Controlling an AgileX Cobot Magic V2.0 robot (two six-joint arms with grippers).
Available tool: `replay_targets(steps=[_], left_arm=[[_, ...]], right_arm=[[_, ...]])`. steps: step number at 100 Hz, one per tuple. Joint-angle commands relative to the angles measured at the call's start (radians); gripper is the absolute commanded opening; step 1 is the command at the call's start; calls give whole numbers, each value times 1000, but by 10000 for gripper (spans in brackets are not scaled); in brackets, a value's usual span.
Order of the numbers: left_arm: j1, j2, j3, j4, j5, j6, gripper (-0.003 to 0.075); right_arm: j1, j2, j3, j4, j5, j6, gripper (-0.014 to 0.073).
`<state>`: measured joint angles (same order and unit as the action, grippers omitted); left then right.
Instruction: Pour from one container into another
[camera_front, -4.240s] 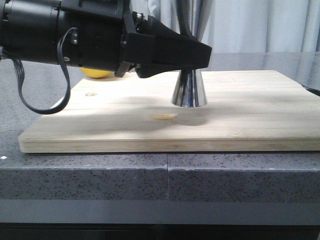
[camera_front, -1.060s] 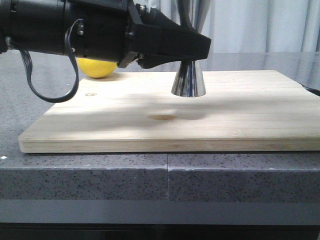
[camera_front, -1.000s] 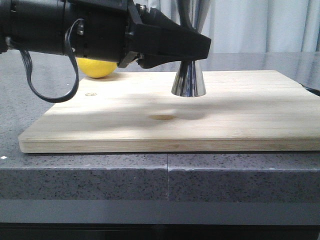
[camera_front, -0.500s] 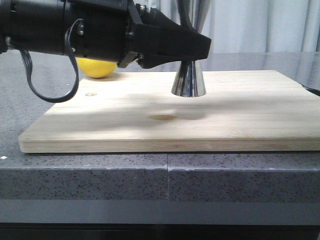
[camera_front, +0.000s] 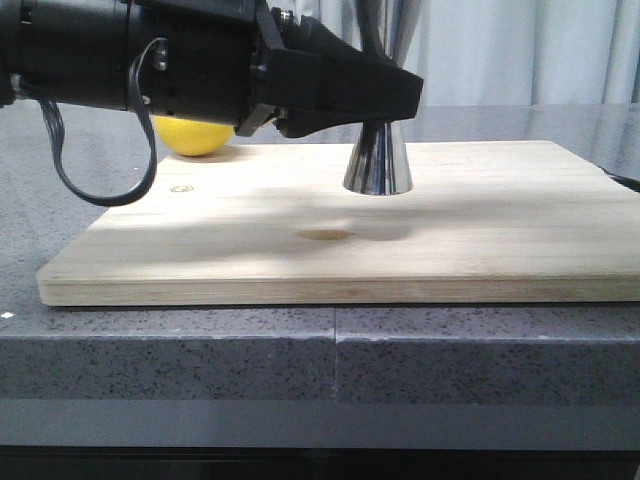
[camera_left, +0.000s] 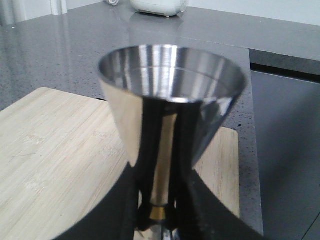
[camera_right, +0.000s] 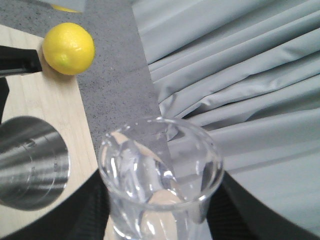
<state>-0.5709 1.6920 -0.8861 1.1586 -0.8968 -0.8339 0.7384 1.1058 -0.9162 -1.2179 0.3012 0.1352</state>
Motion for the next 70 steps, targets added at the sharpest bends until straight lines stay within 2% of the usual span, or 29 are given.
replay_targets(steps=[1, 70], left_arm=[[-2, -48, -29, -44, -67, -7, -21], [-2, -48, -29, -44, -67, -7, -21]], right_arm=[[3, -10, -36, -46, -23, -8, 272], [3, -10, -36, -109, -25, -8, 272]])
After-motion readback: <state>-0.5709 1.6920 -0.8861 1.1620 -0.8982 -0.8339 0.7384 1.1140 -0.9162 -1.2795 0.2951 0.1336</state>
